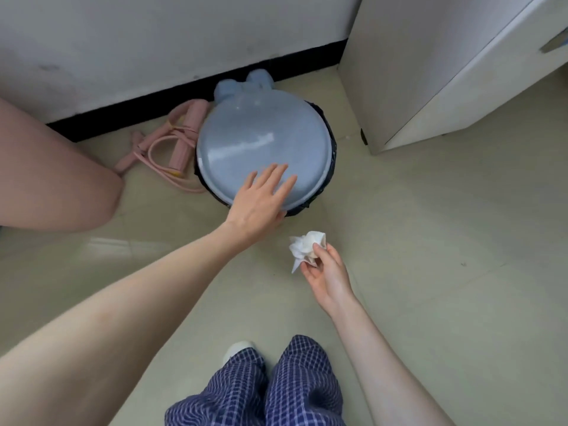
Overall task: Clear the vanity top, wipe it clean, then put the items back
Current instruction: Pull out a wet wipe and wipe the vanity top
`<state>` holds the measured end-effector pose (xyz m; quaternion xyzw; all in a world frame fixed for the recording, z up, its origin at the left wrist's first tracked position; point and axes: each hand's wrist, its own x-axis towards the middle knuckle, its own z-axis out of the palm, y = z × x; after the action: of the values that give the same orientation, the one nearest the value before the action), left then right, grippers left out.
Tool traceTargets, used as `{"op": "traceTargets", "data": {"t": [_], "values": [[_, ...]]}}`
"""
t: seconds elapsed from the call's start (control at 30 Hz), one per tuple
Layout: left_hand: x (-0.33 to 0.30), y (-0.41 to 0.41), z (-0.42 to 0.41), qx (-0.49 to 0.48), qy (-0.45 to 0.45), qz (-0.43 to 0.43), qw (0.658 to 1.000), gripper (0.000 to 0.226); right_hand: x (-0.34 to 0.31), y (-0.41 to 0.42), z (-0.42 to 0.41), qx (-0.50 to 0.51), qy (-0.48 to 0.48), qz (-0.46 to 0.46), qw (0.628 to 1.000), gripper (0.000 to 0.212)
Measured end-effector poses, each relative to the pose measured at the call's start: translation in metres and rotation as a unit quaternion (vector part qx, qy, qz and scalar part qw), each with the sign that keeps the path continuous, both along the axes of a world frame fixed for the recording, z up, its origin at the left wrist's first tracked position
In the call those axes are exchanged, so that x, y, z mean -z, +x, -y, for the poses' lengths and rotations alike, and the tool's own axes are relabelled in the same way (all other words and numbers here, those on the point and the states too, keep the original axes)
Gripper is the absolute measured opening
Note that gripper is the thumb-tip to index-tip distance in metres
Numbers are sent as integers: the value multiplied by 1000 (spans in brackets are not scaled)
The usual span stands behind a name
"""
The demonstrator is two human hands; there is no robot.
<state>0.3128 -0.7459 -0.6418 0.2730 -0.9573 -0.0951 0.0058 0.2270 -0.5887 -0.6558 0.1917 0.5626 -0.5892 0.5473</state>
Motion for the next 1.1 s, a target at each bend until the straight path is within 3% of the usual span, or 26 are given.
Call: {"op": "traceTargets", "data": {"t": [0.17, 0.37, 0.53, 0.7, 0.9, 1.0, 1.1], "values": [[19, -5, 17, 2, -32, 53, 998, 76, 26, -7, -19, 34, 34, 35, 998, 10], [-5, -5, 26, 38, -46, 144, 988, 100, -1, -6, -32, 33, 60, 59, 996, 19], [-39, 0, 27, 67, -38, 69, 995, 76, -28, -20, -33, 55, 77, 45, 994, 15], [-86, 10, 50, 70, -41, -18, 997, 39, -45, -26, -10, 82, 128, 35, 988, 30], [-118, 2, 82, 55, -43, -40, 997, 42, -93, -24, 91, 58, -1, 100, 993, 27], [-118, 0, 82, 61, -32, -40, 997, 42, -105, -28, 115, 78, -7, 92, 993, 21], [-106, 2, 70, 72, -27, -36, 996, 43, -98, -32, 102, 86, 6, 87, 992, 29]]}}
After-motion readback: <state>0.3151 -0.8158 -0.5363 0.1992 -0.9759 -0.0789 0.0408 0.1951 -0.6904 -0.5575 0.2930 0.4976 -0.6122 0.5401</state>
